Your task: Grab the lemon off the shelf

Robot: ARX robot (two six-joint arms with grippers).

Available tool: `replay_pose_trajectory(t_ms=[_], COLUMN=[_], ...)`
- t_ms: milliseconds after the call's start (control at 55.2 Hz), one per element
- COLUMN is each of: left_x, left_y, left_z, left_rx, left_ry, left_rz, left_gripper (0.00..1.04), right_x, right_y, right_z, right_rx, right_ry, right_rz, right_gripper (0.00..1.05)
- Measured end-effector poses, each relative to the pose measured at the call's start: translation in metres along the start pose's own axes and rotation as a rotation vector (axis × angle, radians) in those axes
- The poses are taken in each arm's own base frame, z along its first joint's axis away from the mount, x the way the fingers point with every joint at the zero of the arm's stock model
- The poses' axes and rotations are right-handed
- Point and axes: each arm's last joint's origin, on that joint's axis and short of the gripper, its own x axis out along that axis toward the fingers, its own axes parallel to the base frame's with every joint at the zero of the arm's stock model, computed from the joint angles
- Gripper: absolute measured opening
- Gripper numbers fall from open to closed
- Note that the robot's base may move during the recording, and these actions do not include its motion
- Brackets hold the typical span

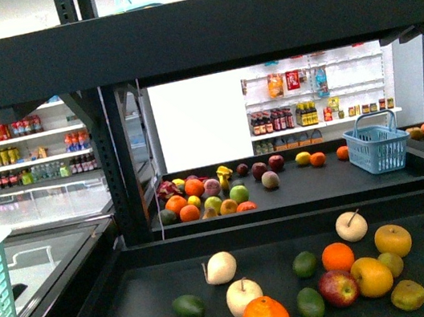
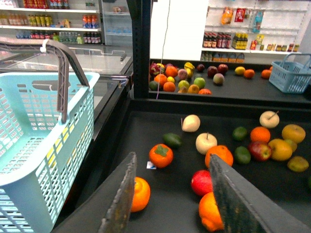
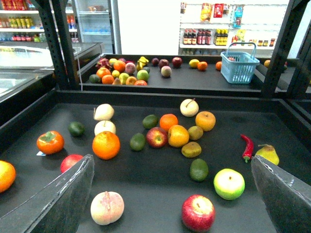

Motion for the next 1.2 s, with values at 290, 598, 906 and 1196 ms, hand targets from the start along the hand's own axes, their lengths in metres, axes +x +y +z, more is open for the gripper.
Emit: replay_pose_trajectory(t_ms=[290, 598, 906, 1196], left_x=[-0.001, -0.002, -0.002, -0.002], left_y=[0.037, 0.056, 0.072, 0.072], left_z=[-0.022, -0.033, -0.046, -0.046], left_rx=[0.021, 0.021, 0.025, 0.024], left_ry=[0.000, -0.005, -0.007, -0.007], left_rz=[0.002, 0.008, 0.016, 0.017], left_gripper=[0.03, 0.03, 0.03, 0.24], right_x=[0.000, 0.000, 0.000, 0.000], right_y=[0.000, 0.000, 0.000, 0.000], right_z=[0.000, 0.000, 0.000, 0.000], right_rx=[0.000, 0.000, 0.000, 0.000], right_ry=[0.000, 0.000, 0.000, 0.000], right_rz=[-0.001, -0.001, 0.001, 0.001], right_gripper=[0.97, 0.97, 0.97, 0.97])
